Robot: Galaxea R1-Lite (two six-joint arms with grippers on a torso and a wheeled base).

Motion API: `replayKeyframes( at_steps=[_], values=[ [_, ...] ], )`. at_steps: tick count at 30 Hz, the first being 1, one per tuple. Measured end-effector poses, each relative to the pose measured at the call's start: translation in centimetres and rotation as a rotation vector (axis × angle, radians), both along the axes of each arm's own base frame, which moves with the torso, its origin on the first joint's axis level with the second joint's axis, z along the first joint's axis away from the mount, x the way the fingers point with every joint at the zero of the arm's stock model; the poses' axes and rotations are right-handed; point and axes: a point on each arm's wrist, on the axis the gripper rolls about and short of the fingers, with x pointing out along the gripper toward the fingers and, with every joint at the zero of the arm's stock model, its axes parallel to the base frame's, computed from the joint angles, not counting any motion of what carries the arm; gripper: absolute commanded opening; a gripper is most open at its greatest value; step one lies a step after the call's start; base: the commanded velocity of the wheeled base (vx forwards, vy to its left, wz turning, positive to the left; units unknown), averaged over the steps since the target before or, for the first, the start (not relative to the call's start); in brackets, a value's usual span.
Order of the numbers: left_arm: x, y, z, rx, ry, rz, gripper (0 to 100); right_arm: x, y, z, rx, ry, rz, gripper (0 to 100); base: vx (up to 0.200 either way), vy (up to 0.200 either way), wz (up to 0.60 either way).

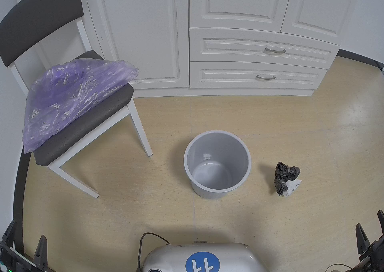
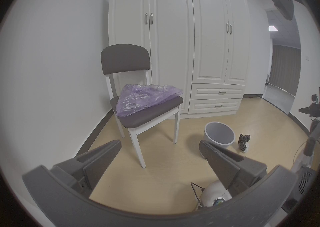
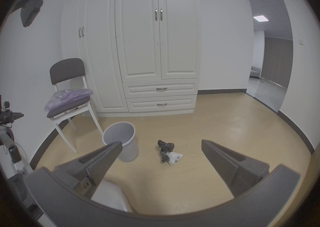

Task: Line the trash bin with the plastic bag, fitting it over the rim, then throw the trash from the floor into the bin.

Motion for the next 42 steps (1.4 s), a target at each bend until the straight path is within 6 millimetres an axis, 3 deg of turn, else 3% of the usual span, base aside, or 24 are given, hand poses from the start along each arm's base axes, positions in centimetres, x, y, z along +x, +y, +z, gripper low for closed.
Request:
replayKeyframes(
  at_steps=[42],
  values=[
    [0.0,-0.08,-0.01,0.018,0.0,-0.036,100,0.0,0.06,-0.05,-0.056,0.006,0.019,100,0.0,0.0,0.0]
  ],
)
